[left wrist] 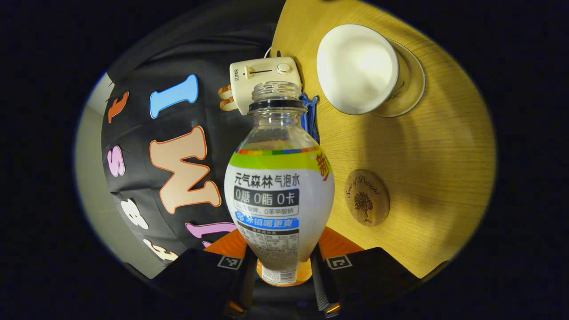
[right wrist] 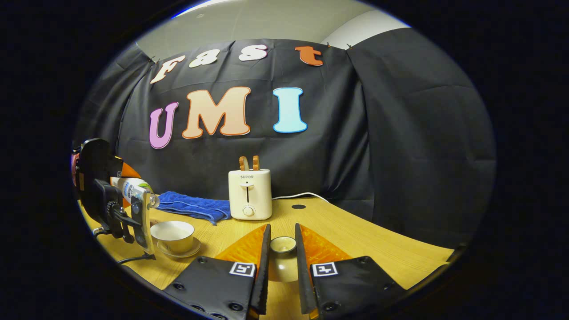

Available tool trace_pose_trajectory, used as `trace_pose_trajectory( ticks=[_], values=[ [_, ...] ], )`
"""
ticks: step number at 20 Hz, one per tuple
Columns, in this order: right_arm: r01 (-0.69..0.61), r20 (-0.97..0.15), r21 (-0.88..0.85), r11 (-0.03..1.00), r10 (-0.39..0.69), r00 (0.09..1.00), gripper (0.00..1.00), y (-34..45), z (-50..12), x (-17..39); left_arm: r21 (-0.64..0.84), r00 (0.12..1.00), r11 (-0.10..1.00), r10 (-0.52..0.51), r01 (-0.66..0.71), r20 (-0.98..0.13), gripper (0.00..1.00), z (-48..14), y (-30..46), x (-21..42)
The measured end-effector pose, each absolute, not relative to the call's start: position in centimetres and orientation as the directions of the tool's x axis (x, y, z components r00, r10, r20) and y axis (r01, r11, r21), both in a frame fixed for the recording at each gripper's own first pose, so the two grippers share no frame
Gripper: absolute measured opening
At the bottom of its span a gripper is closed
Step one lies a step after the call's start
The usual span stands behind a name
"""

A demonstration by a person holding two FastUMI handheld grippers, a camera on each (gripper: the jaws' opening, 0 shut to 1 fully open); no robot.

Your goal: Open the teacup lid with one hand, grasp the water bottle and pour water into the teacup with the other hand; after pouring, place the water bottle on the coaster and then close the teacup lid.

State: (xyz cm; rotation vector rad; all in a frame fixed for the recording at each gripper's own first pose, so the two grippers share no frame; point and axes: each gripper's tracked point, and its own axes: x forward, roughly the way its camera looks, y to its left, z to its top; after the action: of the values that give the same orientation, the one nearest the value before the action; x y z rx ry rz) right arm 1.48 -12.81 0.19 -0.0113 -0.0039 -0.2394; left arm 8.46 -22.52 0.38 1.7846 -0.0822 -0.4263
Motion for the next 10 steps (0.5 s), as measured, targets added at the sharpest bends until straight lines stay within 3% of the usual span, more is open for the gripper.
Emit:
trace_pose_trajectory(
  ticks=[10],
  values=[
    [0.247, 0.007, -0.011, 0.969, -0.247, 0.969, 0.34, -13.0, 0.1, 1.5, 0.903, 0.936, -0.424, -0.286, 0.068, -0.205, 0.53, 2.5, -23.3, 9.4]
  ],
)
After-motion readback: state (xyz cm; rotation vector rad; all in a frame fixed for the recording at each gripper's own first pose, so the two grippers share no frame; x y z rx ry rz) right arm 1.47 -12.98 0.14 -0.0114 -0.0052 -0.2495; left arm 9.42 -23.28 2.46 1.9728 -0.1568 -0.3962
